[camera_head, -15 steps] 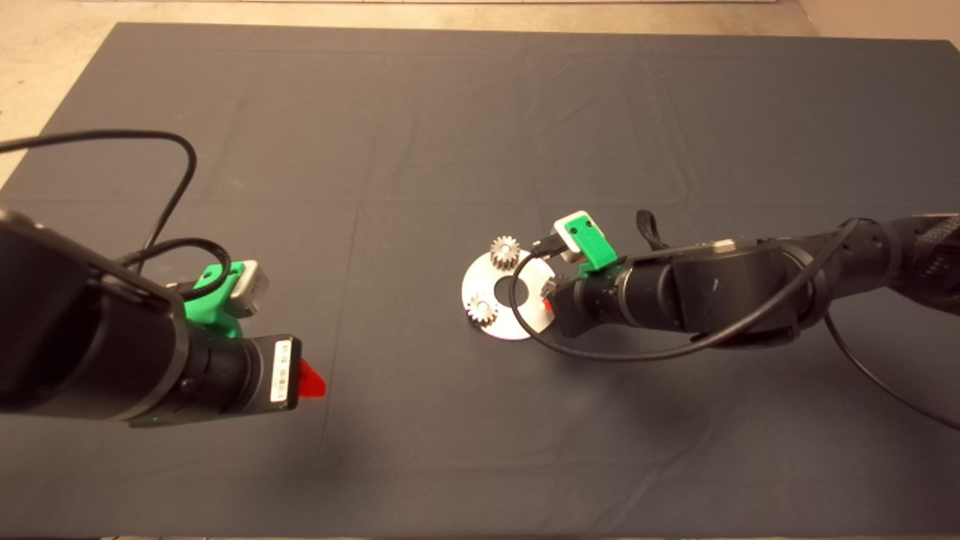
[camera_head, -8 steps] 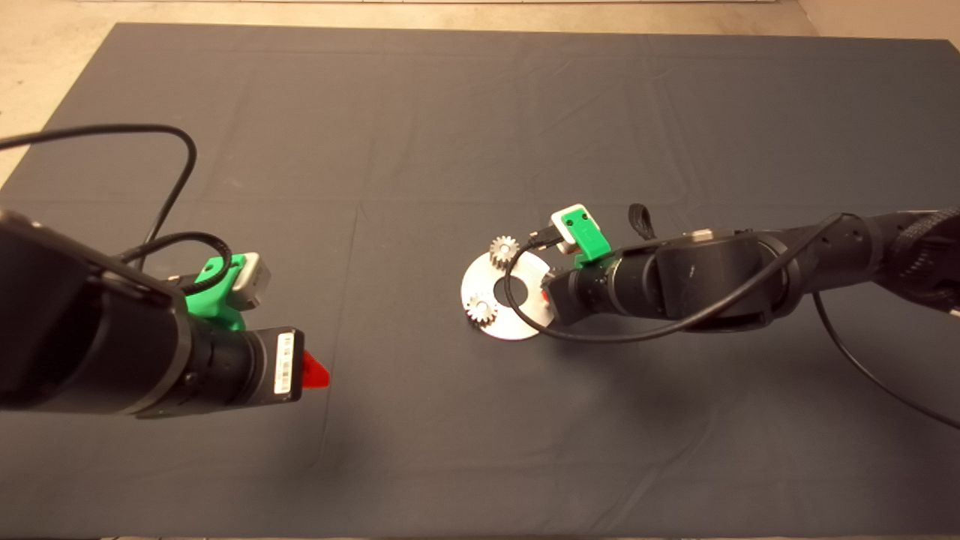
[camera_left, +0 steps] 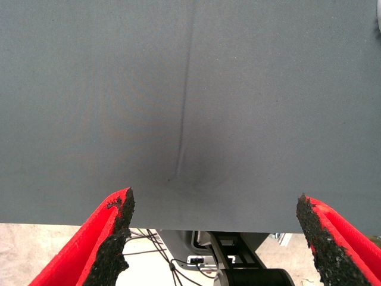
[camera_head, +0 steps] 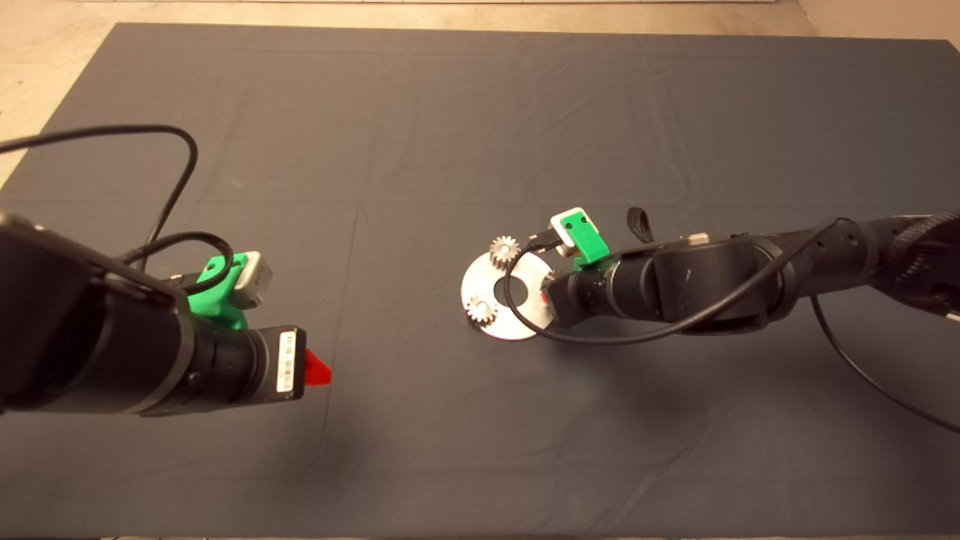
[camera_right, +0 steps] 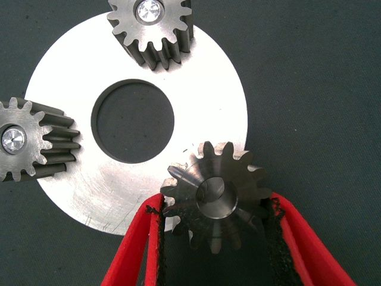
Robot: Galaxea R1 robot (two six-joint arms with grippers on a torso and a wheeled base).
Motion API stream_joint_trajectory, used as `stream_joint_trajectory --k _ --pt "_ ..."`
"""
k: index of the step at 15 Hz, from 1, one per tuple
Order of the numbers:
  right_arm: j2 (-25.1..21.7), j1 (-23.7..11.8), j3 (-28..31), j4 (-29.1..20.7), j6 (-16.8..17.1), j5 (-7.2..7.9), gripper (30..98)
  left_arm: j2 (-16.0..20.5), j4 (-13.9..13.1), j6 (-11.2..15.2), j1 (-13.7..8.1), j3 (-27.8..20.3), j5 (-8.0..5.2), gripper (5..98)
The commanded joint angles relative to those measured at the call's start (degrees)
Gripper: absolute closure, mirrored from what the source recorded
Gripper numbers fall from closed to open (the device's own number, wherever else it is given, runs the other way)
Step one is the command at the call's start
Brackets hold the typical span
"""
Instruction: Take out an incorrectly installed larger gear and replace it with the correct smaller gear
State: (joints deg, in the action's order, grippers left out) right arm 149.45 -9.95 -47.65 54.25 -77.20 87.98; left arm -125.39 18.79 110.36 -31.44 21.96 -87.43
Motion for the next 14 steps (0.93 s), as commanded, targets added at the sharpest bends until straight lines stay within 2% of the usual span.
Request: stream_joint_trajectory --k 1,4,14 --pt "0.4 -0.4 0.4 1.7 0.0 7.02 94.7 0.2 1.1 0.4 0.1 -0.9 -7.57 34.7" --pt "-0.1 -0.5 2.4 1.7 -0.1 7.02 94.7 0.0 1.1 0.4 0.1 -0.3 -7.57 34.7" --pt "-0.9 -0.5 3.2 1.6 -0.2 7.02 94.7 -0.2 1.3 0.4 1.1 0.4 -7.57 34.7"
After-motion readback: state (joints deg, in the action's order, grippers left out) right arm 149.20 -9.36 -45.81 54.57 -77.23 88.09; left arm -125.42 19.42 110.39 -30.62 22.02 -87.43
